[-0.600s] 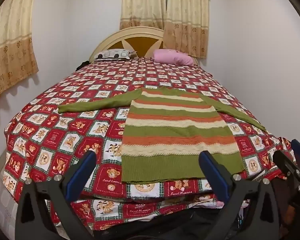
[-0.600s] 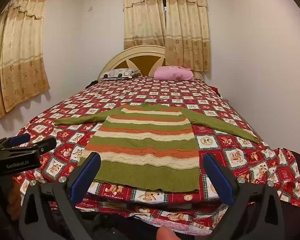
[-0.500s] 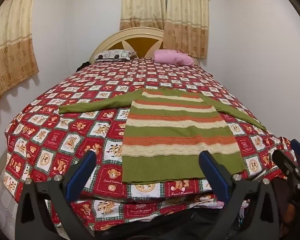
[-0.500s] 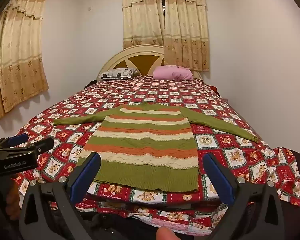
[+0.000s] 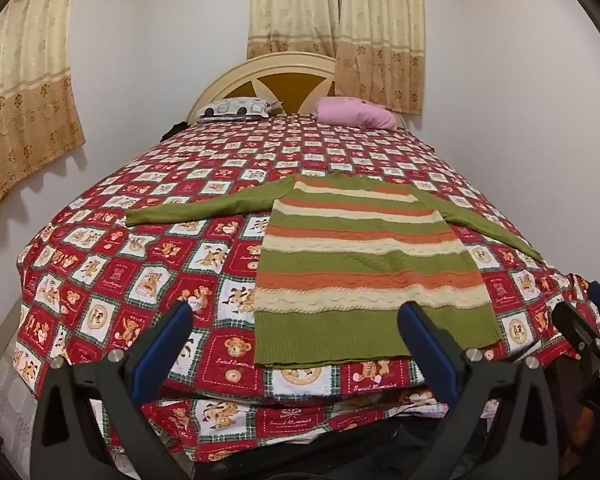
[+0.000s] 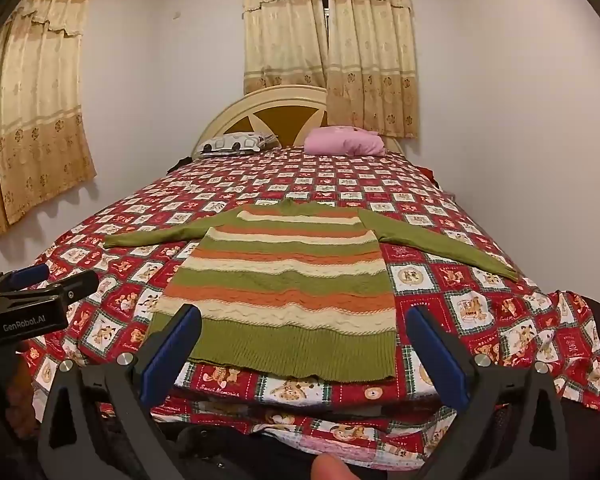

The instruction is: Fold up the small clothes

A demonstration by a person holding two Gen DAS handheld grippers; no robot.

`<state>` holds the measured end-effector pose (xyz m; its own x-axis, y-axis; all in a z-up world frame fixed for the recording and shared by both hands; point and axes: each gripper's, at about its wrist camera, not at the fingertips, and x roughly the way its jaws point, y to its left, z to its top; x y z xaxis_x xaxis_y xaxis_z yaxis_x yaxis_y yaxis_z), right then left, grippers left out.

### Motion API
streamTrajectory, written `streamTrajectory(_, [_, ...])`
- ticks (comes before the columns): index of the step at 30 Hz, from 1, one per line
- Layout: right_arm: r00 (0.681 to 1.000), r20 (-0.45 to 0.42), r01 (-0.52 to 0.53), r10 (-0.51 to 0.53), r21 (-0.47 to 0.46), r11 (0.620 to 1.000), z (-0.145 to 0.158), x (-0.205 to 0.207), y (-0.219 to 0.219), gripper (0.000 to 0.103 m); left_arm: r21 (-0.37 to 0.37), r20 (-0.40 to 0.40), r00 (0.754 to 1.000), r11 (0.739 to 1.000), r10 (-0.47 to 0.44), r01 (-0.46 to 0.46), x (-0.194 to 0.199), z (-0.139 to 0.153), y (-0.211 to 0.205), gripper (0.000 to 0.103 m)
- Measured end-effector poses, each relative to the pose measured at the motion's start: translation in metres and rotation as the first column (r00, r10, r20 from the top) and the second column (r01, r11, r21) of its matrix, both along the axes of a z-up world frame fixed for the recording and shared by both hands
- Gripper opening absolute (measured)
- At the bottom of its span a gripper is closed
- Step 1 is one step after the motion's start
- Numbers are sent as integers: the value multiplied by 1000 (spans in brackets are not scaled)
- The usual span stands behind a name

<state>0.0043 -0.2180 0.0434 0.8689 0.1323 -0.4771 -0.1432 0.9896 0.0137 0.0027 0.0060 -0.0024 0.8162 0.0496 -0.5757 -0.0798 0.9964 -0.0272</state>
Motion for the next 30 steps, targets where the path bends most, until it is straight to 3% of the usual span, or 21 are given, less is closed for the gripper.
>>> streamTrajectory(30, [1000,-4,-2,2,0,1000,-5,1,2,102,-3,-2,1000,1000,7,-7,0,-6,-1,103])
